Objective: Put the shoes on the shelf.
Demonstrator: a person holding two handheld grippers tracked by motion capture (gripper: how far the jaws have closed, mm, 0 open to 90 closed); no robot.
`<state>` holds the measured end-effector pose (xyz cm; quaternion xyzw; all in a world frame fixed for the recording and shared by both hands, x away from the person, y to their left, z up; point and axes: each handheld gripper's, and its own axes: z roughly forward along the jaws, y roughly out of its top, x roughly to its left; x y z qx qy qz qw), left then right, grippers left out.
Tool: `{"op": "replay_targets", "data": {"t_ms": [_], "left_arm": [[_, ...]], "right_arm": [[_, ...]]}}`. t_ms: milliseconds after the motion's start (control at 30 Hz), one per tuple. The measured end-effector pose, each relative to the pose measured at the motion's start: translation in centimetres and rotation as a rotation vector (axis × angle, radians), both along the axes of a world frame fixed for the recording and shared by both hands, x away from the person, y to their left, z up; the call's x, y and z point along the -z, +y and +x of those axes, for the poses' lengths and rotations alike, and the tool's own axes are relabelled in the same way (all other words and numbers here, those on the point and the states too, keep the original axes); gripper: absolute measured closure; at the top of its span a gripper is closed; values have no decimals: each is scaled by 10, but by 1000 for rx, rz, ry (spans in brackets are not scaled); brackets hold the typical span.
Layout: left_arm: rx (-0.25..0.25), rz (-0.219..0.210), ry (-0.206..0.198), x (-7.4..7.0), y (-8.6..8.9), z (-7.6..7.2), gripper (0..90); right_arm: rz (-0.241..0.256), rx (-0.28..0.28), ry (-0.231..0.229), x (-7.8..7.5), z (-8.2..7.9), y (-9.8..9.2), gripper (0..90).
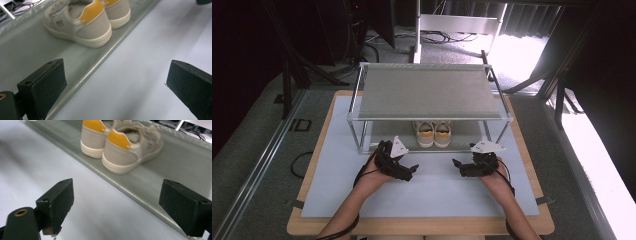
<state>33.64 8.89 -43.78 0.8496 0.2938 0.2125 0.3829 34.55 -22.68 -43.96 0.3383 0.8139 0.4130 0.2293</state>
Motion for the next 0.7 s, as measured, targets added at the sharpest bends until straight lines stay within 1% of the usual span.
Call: {"op": "replay_targets", "data": {"t_ms": [100, 167, 233, 267, 333, 367, 433, 500, 667, 700], "left_arm": [[-9, -8, 1, 1, 7, -3, 21], [-18, -4, 0, 3, 12, -5, 21], [-15, -5, 5, 5, 14, -6, 21], [-24, 0, 3, 7, 17, -8, 21], [-31, -1, 6, 9, 21, -9, 21], [-33, -11, 7, 10, 23, -10, 21], [-35, -9, 2, 11, 26, -11, 21], [-37, -21, 6, 12, 30, -13, 21], [-45, -14, -3, 14, 37, -17, 21], [-44, -16, 3, 15, 39, -18, 21]], "right_arm": [[11, 9, 2, 3, -2, -9, 122], [15, 17, -1, 5, -4, -14, 117], [19, 18, 0, 5, -5, -17, 117], [22, 18, 2, 6, -6, -20, 117], [17, 23, 1, 8, -8, -26, 117], [16, 22, 4, 9, -9, -29, 117], [8, 28, 5, 10, -11, -33, 117], [8, 32, 5, 11, -14, -38, 117], [0, 39, 1, 11, -22, -49, 117], [-1, 41, 2, 12, -23, -51, 117]]}}
